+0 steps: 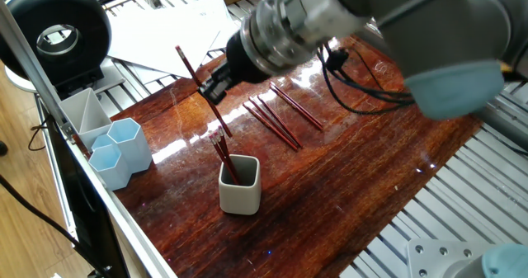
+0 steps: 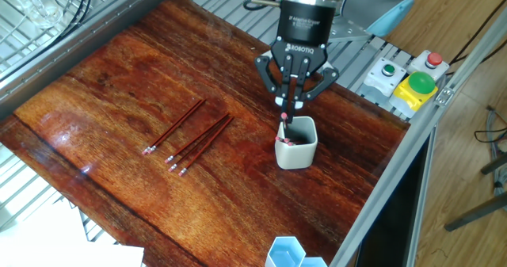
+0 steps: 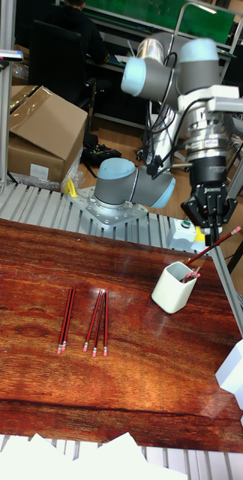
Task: Put the pen into the pen holder
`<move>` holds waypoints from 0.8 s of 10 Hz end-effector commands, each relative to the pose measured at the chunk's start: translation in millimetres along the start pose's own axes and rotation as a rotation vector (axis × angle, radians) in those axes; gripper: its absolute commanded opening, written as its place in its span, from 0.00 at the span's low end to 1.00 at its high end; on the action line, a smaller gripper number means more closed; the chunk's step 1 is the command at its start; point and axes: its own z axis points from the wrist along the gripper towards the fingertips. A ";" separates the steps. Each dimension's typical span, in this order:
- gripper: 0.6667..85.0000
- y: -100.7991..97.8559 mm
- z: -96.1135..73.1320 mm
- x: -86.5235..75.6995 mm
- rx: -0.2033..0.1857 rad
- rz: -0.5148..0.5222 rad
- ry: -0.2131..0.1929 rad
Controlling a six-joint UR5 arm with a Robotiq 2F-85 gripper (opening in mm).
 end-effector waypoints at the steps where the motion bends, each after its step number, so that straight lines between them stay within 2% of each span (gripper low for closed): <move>1: 0.00 -2.1 6.4 9.7 -0.008 0.006 -0.009; 2: 0.00 -1.5 6.4 12.1 -0.011 0.012 0.000; 3: 0.00 -3.6 6.2 22.7 -0.002 0.023 0.041; 5: 0.00 -9.6 2.2 58.0 0.025 0.046 0.178; 6: 0.00 -7.7 1.0 64.5 0.020 0.061 0.203; 8: 0.00 -7.8 1.8 60.2 0.019 0.058 0.186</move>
